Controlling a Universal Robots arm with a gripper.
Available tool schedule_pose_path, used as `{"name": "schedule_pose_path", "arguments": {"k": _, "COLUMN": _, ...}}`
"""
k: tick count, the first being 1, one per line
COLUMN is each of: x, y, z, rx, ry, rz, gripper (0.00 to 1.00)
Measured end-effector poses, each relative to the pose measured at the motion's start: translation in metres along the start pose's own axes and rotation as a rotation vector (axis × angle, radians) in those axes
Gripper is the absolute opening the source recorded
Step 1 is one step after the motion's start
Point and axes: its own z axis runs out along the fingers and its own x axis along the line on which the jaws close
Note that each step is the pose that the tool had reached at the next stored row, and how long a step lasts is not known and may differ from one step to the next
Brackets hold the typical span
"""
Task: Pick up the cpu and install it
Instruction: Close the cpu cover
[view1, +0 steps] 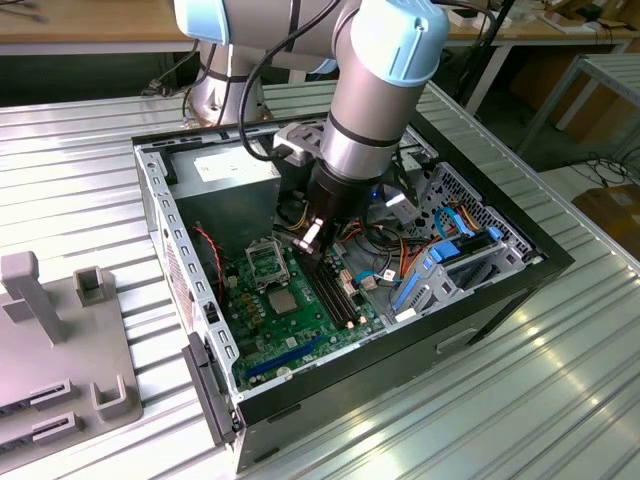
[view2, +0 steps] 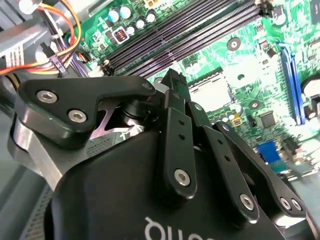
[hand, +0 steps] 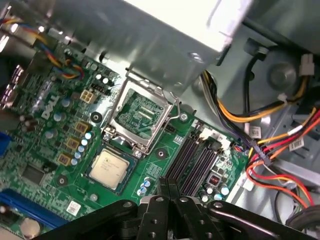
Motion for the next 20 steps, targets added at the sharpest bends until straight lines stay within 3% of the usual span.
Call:
{"name": "schedule_pose_path", "arguments": {"k": 2, "x": 0.0, "y": 0.0, "z": -0.0001, "rx": -0.0042, "ry": -0.0028, "rz": -0.028, "gripper": 0.11}}
{"name": "schedule_pose_path", "arguments": {"k": 3, "x": -0.0002, "y": -0.0001, "z": 0.0, "rx": -0.0128, "ry": -0.0085, "rz": -0.045, "gripper": 0.11}}
{"name": "schedule_pose_path", "arguments": {"k": 6, "x": -0.0009, "y": -0.0005, "z": -0.0001, "rx": -0.0491, "ry": -0.0318, "rz": -0.061, "gripper": 0.11}}
{"name": "schedule_pose_path", "arguments": {"k": 10, "x": -0.0016, "y": -0.001, "z": -0.0001, "rx": -0.0921, "ry": -0.0593, "rz": -0.08, "gripper": 0.11}}
{"name": "schedule_pose_path", "arguments": {"k": 14, "x": -0.0017, "y": -0.001, "z": 0.0, "rx": -0.1252, "ry": -0.0793, "rz": -0.114, "gripper": 0.11}}
{"name": "schedule_pose_path", "arguments": {"k": 16, "x": -0.0016, "y": -0.001, "z": 0.0001, "rx": -0.1264, "ry": -0.0788, "rz": -0.133, "gripper": 0.11}}
{"name": "schedule_pose_path", "arguments": {"k": 20, "x": -0.0017, "y": -0.001, "z": 0.0001, "rx": -0.1265, "ry": -0.0787, "rz": -0.134, "gripper": 0.11}}
